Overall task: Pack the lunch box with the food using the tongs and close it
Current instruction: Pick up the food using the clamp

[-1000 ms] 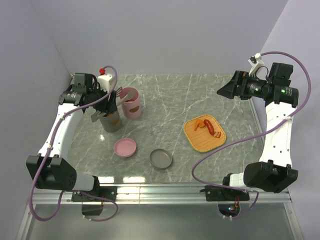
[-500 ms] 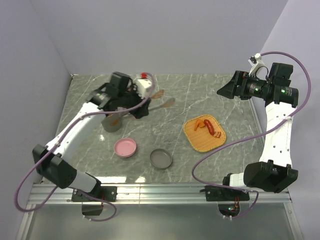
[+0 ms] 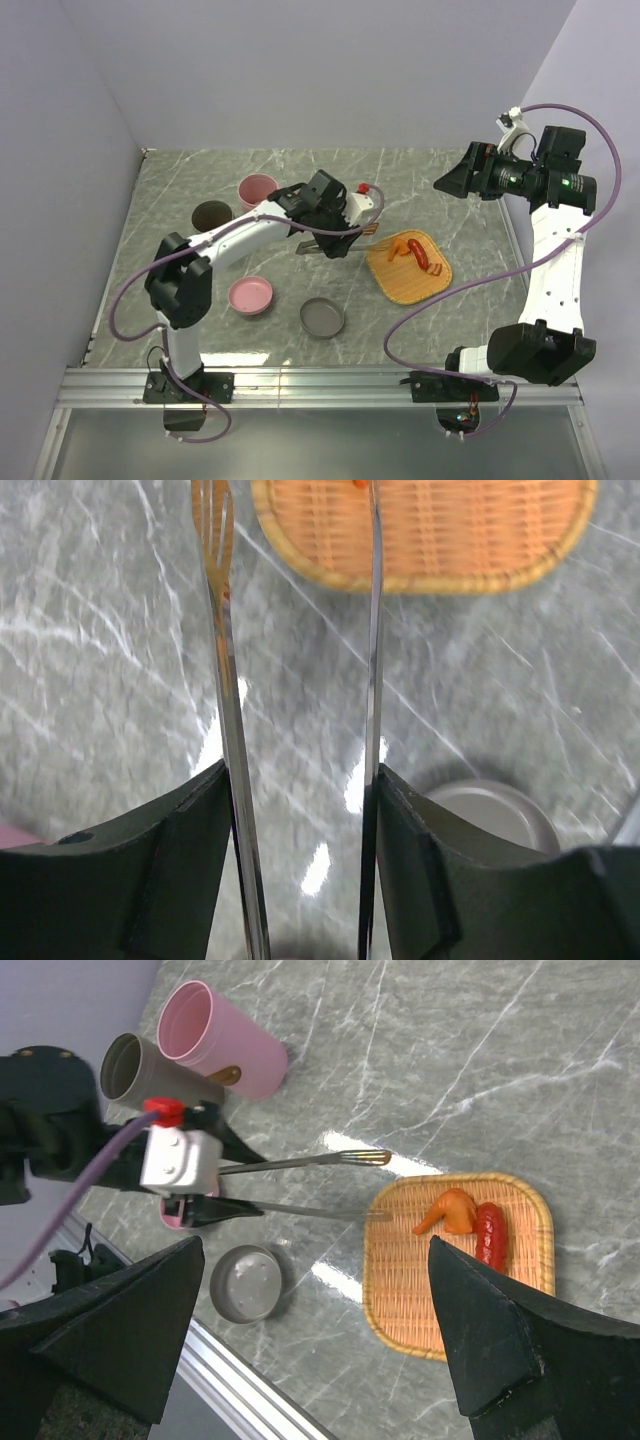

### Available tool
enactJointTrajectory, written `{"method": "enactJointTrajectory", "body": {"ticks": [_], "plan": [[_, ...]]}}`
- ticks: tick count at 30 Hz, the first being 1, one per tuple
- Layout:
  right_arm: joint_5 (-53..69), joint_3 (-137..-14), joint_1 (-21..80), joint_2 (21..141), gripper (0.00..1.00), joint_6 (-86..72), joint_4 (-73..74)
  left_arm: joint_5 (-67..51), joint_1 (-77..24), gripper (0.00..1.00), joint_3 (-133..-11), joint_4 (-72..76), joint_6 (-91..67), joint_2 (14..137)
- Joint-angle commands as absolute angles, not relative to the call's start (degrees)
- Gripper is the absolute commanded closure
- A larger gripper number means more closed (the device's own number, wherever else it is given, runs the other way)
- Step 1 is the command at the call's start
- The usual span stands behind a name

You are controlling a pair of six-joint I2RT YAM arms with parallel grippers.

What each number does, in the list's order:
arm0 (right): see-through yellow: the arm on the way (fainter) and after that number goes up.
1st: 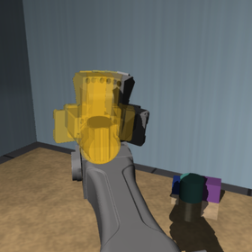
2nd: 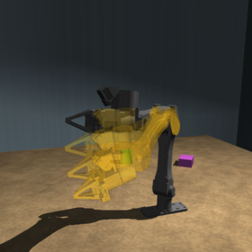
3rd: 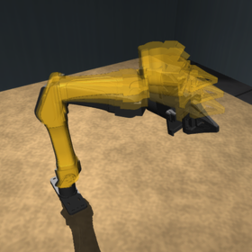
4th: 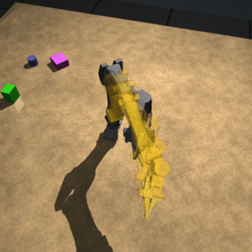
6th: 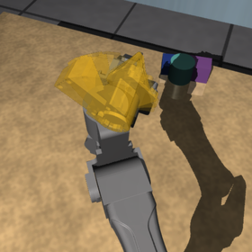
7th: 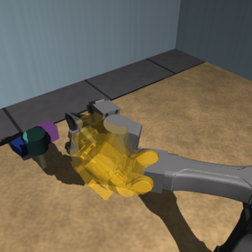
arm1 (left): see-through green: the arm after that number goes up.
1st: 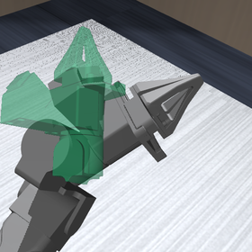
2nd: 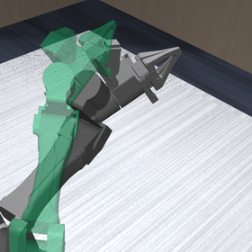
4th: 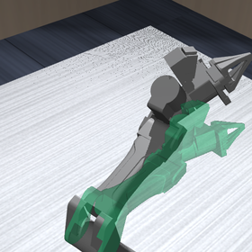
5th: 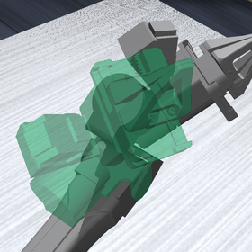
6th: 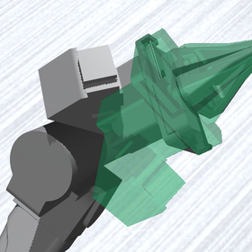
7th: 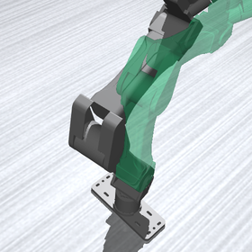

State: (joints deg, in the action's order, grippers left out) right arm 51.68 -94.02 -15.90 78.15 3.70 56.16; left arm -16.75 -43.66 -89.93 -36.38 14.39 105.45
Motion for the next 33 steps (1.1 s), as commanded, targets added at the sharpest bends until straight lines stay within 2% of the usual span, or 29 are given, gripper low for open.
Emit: {"method": "enactJointTrajectory", "body": {"ticks": [1,9,33], "plan": [[51.94,-93.43,-15.73,77.78,0.0,4.04,54.67,-16.18,-45.08,0.4,-94.83,-32.61,15.91,107.66],[52.21,-93.61,-15.82,78.58,0.0,3.96,54.4,-15.91,-46.85,0.39,-101.6,-34.28,16.61,114.69],[52.91,-93.96,-15.73,78.93,0.0,3.87,54.58,-11.17,-50.97,0.4,-100.02,-32.08,18.02,117.86]]}}
